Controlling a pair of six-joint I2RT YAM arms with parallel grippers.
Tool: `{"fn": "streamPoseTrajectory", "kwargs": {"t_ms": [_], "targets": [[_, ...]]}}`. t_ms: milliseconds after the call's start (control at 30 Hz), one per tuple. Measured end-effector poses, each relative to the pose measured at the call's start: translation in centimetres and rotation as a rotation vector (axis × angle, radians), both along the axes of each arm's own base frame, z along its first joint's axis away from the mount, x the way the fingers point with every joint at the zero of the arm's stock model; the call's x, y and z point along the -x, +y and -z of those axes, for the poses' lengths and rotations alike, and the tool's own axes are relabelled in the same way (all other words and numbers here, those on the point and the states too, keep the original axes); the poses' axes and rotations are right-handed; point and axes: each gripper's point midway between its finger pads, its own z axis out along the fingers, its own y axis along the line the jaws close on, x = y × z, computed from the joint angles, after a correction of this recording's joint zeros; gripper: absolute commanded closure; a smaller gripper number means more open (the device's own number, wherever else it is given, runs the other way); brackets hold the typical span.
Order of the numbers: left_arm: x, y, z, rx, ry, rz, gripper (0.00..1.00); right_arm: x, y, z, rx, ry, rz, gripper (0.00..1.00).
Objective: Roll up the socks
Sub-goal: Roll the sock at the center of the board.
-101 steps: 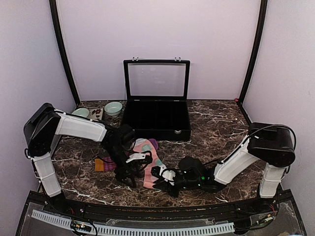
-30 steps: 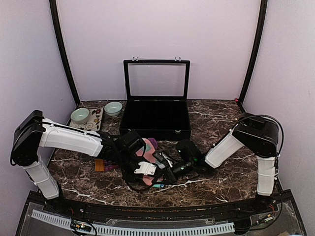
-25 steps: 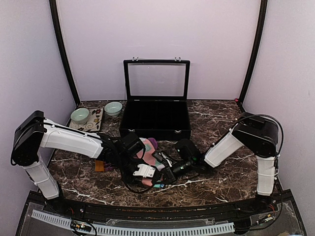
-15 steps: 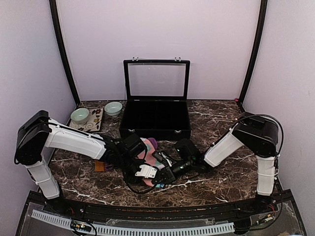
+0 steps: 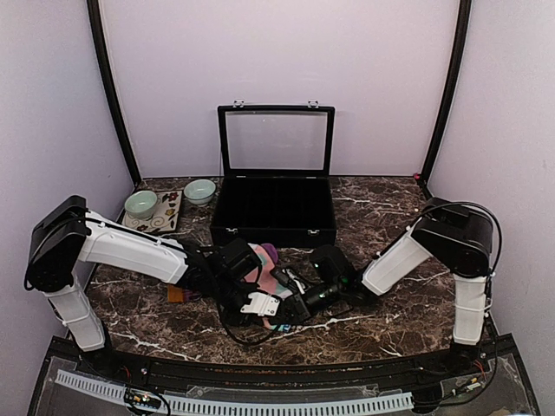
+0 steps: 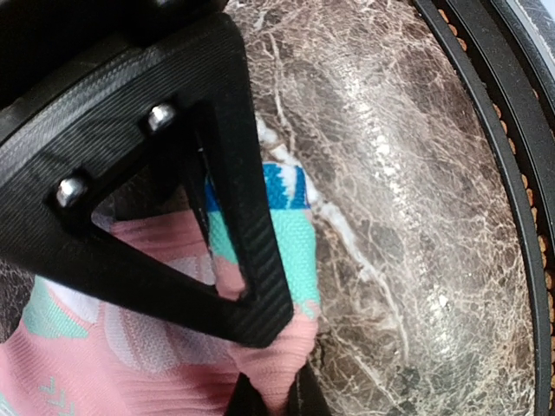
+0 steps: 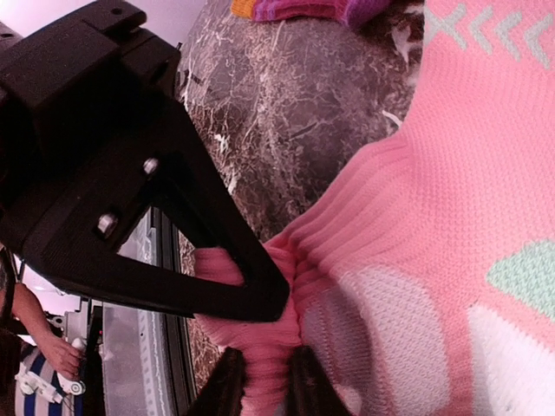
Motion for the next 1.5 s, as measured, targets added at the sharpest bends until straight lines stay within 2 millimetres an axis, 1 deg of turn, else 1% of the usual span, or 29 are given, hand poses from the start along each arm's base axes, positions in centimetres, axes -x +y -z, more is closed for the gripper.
{"fn": "streamPoseTrajectory", "kwargs": {"t_ms": [33, 133, 167, 200, 233, 267, 333, 400, 467, 600, 700, 800, 833, 900, 933, 967, 1067, 1100, 1133, 1167, 1200, 1233, 1267, 1300, 1333, 1400, 1500], "targets": [[0.0, 0.0, 0.0, 0.001, 0.001, -0.003, 1.0, -0.1, -0.1, 0.0, 0.002, -0.002, 0.006, 0.66], [0.0, -0.3, 0.0, 0.01, 0.008, -0.016, 1.0, -0.2, -0.3, -0.5, -0.001, -0.021, 0.023, 0.62], [0.0, -0.3, 0.0, 0.013, 0.012, -0.018, 1.0, -0.2, -0.4, -0.5, 0.005, -0.033, 0.033, 0.56], [0.0, -0.5, 0.1, 0.018, 0.017, -0.022, 1.0, -0.2, -0.5, -0.6, 0.009, -0.037, 0.039, 0.45], [0.0, -0.7, 0.1, 0.024, 0.022, -0.025, 1.0, -0.2, -0.7, -0.8, 0.009, -0.047, 0.047, 0.13], [0.0, -0.8, 0.1, 0.03, 0.028, -0.027, 1.0, -0.2, -0.9, -1.1, 0.01, -0.056, 0.058, 0.01], [0.3, -1.5, 0.0, 0.057, 0.053, -0.006, 1.0, -0.1, -1.1, -2.1, -0.007, -0.086, 0.067, 0.0], [0.7, -2.4, -0.7, 0.102, 0.075, 0.027, 1.0, -0.6, -1.8, -2.9, -0.015, -0.116, 0.094, 0.0], [0.5, -2.8, -0.8, 0.115, 0.098, 0.031, 1.0, -1.3, -2.5, -3.0, 0.003, -0.145, 0.14, 0.0], [0.3, -2.8, 0.3, 0.103, 0.19, 0.017, 1.0, -2.7, -4.4, -3.0, 0.065, -0.229, 0.249, 0.0], [-0.4, -2.9, 0.3, 0.101, 0.266, -0.036, 1.0, -3.5, -6.5, -2.9, 0.141, -0.288, 0.329, 0.0], [-0.9, -2.9, 0.3, 0.097, 0.318, -0.067, 1.0, -4.2, -9.5, -2.9, 0.235, -0.363, 0.424, 0.0], [-0.9, -2.9, 0.3, 0.093, 0.335, -0.072, 1.0, -4.4, -10.5, -3.2, 0.258, -0.398, 0.456, 0.0], [-0.9, -2.9, 0.3, 0.085, 0.364, -0.08, 1.0, -5.3, -12.4, -4.9, 0.281, -0.498, 0.543, 0.0], [-0.9, -2.9, 0.3, 0.082, 0.375, -0.081, 1.0, -5.5, -12.9, -5.9, 0.274, -0.542, 0.572, 0.0], [-0.9, -2.9, 0.3, 0.078, 0.39, -0.083, 1.0, -5.8, -13.5, -7.7, 0.251, -0.608, 0.611, 0.0], [-0.7, -3.0, 0.3, 0.069, 0.429, -0.083, 1.0, -7.2, -15.1, -12.4, 0.175, -0.719, 0.757, 0.0], [-0.6, -3.0, 0.3, 0.064, 0.44, -0.082, 1.0, -7.7, -15.8, -13.4, 0.162, -0.735, 0.813, 0.0], [-0.6, -3.0, 0.3, 0.063, 0.455, -0.083, 1.0, -8.4, -16.9, -14.3, 0.154, -0.743, 0.892, 0.0], [-0.6, -3.0, 0.3, 0.056, 0.472, -0.084, 1.0, -8.9, -18.0, -14.8, 0.15, -0.746, 0.964, 0.03], [-0.6, -3.1, 0.4, 0.053, 0.485, -0.084, 1.0, -9.2, -19.0, -15.0, 0.15, -0.757, 1.013, 0.08], [-0.6, -3.1, 0.4, 0.049, 0.502, -0.085, 1.0, -9.2, -19.4, -14.8, 0.149, -0.766, 1.02, 0.13], [-0.6, -3.1, 0.4, 0.044, 0.517, -0.087, 1.0, -9.2, -19.6, -14.4, 0.144, -0.779, 1.013, 0.19], [-0.5, -3.2, 0.4, 0.041, 0.533, -0.087, 1.0, -8.9, -19.4, -13.9, 0.14, -0.789, 0.979, 0.25], [-0.4, -3.1, 0.4, 0.033, 0.553, -0.089, 1.0, -8.4, -18.7, -13.4, 0.135, -0.803, 0.924, 0.28], [-0.3, -3.2, 0.4, 0.027, 0.577, -0.087, 1.0, -7.2, -16.9, -12.4, 0.14, -0.846, 0.782, 0.32], [-0.1, -3.3, 0.4, 0.023, 0.604, -0.086, 1.0, -4.0, -12.9, -10.7, 0.171, -0.949, 0.5, 0.29]]}}
